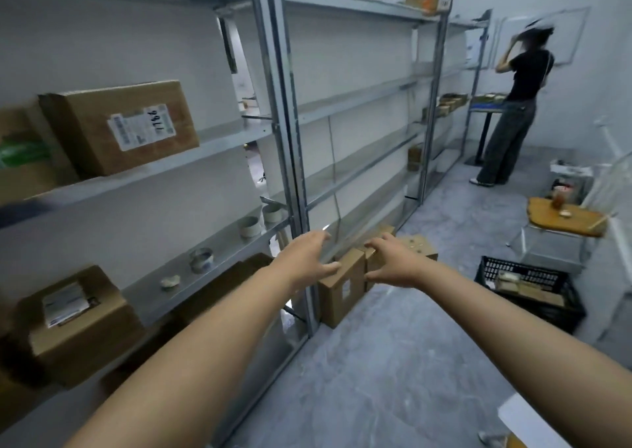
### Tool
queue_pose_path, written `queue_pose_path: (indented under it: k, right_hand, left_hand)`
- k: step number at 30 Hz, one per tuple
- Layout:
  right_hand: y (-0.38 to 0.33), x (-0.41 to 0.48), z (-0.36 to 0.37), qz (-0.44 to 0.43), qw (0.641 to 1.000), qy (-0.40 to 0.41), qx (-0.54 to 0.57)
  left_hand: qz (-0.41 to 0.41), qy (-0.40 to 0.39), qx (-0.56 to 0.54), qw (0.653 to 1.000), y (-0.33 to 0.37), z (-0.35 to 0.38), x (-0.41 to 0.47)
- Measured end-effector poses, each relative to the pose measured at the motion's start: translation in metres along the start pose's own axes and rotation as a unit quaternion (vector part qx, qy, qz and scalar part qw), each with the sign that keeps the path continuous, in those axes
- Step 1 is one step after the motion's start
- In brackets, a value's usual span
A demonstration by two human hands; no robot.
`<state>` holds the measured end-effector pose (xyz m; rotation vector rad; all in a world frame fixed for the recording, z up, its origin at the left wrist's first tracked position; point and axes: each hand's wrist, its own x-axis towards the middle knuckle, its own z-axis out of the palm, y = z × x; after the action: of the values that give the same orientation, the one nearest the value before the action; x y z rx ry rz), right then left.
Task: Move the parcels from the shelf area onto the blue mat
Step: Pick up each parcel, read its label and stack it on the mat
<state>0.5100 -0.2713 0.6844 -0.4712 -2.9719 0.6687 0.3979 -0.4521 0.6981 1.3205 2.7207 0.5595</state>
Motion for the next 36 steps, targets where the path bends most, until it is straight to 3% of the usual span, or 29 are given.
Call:
queue_pose_path:
  k: [11, 26, 36]
  right_hand:
    - [0.116, 0.084, -0.033, 0.092, 0.996, 0.011, 0.004]
    - [0.253, 0.311, -0.114, 0.196, 0.979, 0.054, -0.015]
    - [0.383, 0.406, -0.165, 0.214, 0.974, 0.067, -0.016]
  left_hand:
    - [0.087, -0.051, 0.015, 0.995, 0.038, 0.052, 0.162]
    - [0.158, -0.088, -0.021, 0.983, 0.032, 0.109, 0.488]
    - [0.195, -0.103, -0.03, 0.975, 0.086, 0.161, 0.651]
